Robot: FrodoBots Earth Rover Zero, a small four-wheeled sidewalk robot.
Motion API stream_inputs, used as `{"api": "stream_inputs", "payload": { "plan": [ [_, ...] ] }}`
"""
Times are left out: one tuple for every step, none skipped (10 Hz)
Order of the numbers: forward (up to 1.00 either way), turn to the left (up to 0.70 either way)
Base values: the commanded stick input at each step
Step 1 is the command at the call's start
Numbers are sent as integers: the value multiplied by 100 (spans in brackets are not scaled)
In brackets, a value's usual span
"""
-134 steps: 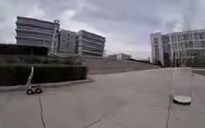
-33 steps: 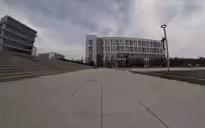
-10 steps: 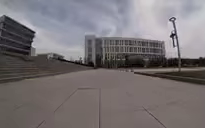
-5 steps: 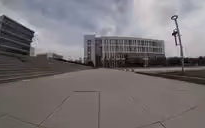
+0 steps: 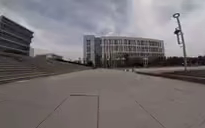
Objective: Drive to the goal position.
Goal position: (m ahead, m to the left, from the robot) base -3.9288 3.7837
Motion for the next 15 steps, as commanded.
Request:
{"api": "stream_inputs", "payload": {
  "plan": [
    [70, 0],
    [70, 0],
    [70, 0],
    [70, 0],
    [70, 0],
    [70, 0],
    [70, 0],
    [70, 0],
    [70, 0],
    [70, 0],
    [70, 0],
    [0, 0],
    [0, 0],
    [0, 0],
    [0, 0]
  ]
}}
